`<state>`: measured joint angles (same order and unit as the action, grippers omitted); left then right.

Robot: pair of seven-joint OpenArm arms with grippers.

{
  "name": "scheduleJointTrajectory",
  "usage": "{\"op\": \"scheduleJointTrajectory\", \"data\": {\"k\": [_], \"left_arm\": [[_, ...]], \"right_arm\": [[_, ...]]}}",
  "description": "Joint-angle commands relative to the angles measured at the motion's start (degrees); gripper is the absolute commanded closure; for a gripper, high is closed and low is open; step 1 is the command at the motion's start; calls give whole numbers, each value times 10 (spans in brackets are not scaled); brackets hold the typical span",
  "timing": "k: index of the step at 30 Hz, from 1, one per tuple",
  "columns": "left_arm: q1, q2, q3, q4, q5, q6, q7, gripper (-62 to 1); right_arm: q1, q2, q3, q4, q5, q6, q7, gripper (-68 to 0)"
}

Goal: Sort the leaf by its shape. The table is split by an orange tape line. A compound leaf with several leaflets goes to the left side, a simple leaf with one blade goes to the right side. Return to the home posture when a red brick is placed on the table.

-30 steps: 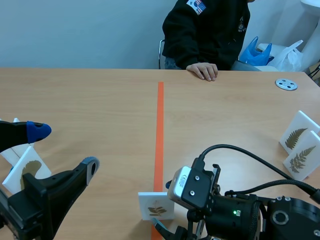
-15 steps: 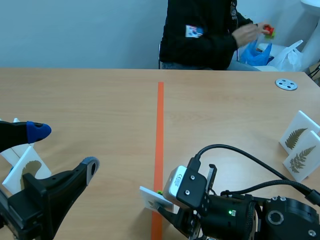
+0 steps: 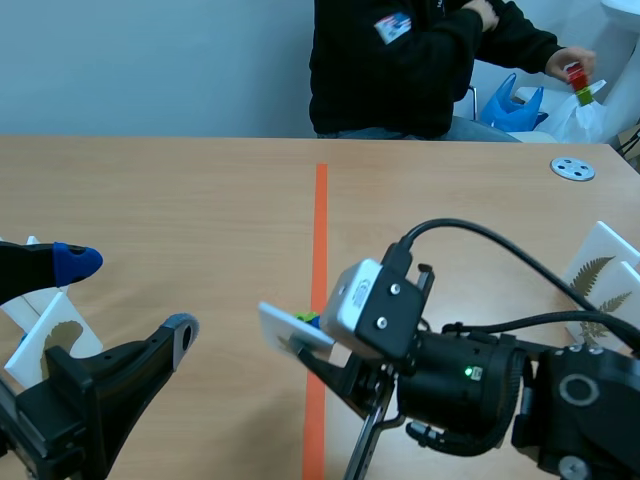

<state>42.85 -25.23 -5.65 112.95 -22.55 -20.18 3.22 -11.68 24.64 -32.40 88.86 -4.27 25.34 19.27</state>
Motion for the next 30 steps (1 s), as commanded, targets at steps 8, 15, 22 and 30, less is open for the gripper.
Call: {"op": "scheduleJointTrajectory", "data": {"k": [8,15,22,30], "left_arm": [[-2,1,-2,5,-4,-1,-8,-623],[-2,-5,-2,5,-4,-1,-8,-623],[-2,-18,-2,3,-4,-1,-8,-623],[-2,-18,-2,-16,-4,-1,-8,-623]], "right_arm": [[-75,11,124,92,66,40,-5,-15],[-124,10,237,139,127,47,-23,-15],[-153,-7,348,143,177,48,-48,-15],[-155,-40,426,141,232,52,-97,-15]]}}
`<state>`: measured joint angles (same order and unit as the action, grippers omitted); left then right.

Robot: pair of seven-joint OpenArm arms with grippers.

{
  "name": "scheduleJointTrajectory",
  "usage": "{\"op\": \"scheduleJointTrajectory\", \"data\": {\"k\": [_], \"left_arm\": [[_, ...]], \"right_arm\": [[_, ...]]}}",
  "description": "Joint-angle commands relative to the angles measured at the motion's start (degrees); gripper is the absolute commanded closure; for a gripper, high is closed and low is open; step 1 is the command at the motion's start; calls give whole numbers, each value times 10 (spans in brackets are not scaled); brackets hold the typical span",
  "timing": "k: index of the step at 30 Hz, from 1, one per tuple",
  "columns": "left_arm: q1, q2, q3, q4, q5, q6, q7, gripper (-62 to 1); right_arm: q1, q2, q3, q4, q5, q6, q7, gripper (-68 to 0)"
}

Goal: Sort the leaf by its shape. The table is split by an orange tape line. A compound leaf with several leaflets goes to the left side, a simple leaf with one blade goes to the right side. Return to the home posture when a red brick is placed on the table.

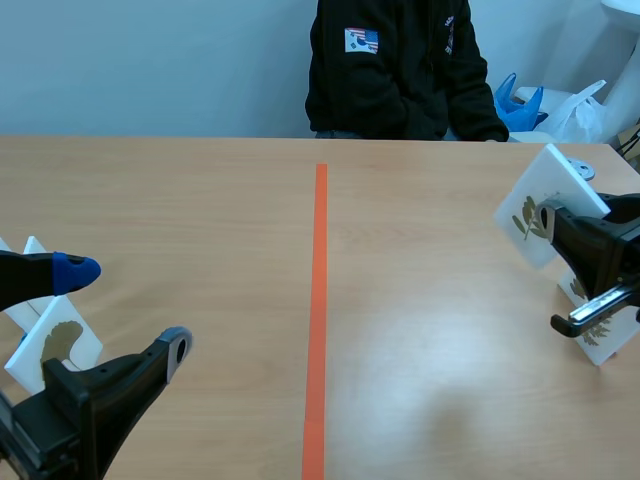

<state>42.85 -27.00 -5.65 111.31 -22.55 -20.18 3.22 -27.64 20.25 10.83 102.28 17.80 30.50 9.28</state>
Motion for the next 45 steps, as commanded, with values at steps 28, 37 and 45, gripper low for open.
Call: {"op": "scheduleJointTrajectory", "data": {"k": [28,37,45], "left_arm": [[-4,0,-2,-30,-9,-1,-23,-623],[-16,0,-2,-30,-9,-1,-22,-623],[-17,0,-2,-30,-9,-1,-23,-623]], "right_arm": [[118,-22,-8,-313,76,-11,-30,-15],[118,-25,-8,-322,75,-11,-48,-17],[118,-25,-8,-322,75,-11,-50,-268]]}}
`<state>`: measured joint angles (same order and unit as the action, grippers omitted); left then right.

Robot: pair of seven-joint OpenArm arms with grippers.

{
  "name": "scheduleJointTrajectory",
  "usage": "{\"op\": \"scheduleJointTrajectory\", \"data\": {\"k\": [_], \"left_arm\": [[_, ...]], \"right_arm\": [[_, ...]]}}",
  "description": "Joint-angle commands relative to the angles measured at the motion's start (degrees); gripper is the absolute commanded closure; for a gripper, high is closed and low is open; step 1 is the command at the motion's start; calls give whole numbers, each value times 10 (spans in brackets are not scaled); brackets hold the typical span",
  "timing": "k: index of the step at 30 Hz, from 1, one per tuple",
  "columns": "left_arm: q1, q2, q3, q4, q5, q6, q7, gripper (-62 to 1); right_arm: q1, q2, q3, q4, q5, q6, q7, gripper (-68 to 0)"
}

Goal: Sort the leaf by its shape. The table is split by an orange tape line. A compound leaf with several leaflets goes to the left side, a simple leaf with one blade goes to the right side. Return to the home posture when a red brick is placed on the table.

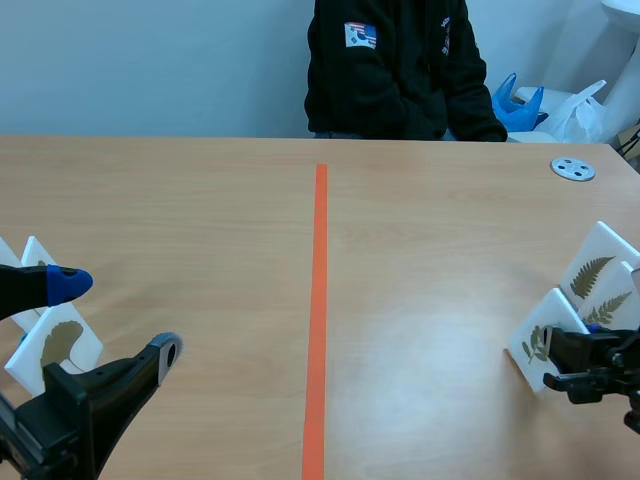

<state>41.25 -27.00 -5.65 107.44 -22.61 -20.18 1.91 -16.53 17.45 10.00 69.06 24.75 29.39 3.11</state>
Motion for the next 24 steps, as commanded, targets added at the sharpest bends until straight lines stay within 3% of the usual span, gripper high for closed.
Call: {"op": "scheduleJointTrajectory", "data": {"k": [1,9,15,24], "left_arm": [[-1,0,-2,9,-8,-1,-9,-623],[0,0,-2,9,-8,-1,-9,-623],[0,0,-2,9,-8,-1,-9,-623],[0,0,-2,9,-8,-1,-8,-623]], "right_arm": [[7,3,0,11,6,0,16,-312],[7,3,12,38,6,0,38,-658],[6,5,37,110,6,3,10,-671],[-43,5,97,297,32,7,-76,-671]]}}
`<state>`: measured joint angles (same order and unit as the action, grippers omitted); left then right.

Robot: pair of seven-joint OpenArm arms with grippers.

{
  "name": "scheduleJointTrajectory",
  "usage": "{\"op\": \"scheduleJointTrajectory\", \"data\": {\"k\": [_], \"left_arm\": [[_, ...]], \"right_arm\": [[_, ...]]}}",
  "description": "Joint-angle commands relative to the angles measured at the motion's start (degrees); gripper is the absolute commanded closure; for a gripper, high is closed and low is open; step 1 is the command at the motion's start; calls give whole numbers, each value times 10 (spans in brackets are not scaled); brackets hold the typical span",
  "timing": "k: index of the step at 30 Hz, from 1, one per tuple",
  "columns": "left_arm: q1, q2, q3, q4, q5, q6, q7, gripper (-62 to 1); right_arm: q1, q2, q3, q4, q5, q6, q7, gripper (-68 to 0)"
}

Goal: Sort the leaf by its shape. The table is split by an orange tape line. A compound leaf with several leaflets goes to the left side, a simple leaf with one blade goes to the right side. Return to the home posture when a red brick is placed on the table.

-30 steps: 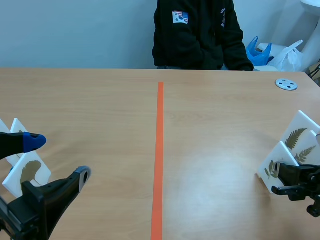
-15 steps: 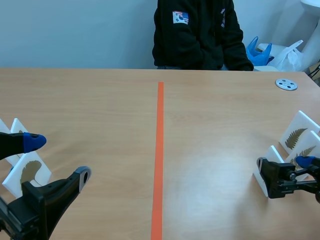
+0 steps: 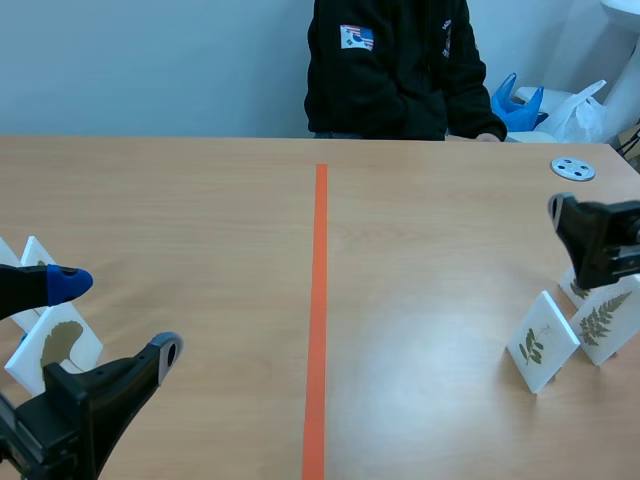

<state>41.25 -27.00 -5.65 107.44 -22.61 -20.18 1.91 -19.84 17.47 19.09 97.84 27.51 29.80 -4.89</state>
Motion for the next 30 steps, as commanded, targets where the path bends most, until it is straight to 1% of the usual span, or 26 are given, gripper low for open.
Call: {"op": "scheduleJointTrajectory", "data": {"k": [1,2,6,9,13,16,20,23,26,28,30], "left_arm": [[0,0,-2,9,-8,-1,-8,-623],[0,0,-2,9,-8,-1,-8,-623],[0,0,-2,9,-8,-1,-8,-623],[0,-1,-2,9,-9,-2,-7,-623],[0,-5,-2,9,-34,-12,3,-623],[0,-9,-2,9,-49,-19,13,-623],[0,-8,-3,9,-55,-23,19,-623],[0,-8,-3,9,-67,-26,23,-623],[0,-8,-3,9,-68,-27,23,-623],[0,-8,-4,9,-68,-27,23,-623],[0,-8,-4,9,-68,-27,23,-623]], "right_arm": [[-23,4,12,31,4,3,-4,-671],[-36,4,15,50,4,5,-10,-671],[-95,1,17,116,4,33,-25,-671],[-137,0,11,154,6,33,-35,-663],[-174,-1,6,184,7,46,-38,-663],[-184,-12,-5,193,6,49,-43,-663],[-184,-31,-42,193,6,50,-49,-663],[-183,-32,-83,193,-7,49,-49,-663],[-182,-32,-110,193,-23,34,-49,-663],[-182,-32,-117,193,-33,23,-49,-663],[-182,-32,-117,193,-38,21,-48,-663]]}}
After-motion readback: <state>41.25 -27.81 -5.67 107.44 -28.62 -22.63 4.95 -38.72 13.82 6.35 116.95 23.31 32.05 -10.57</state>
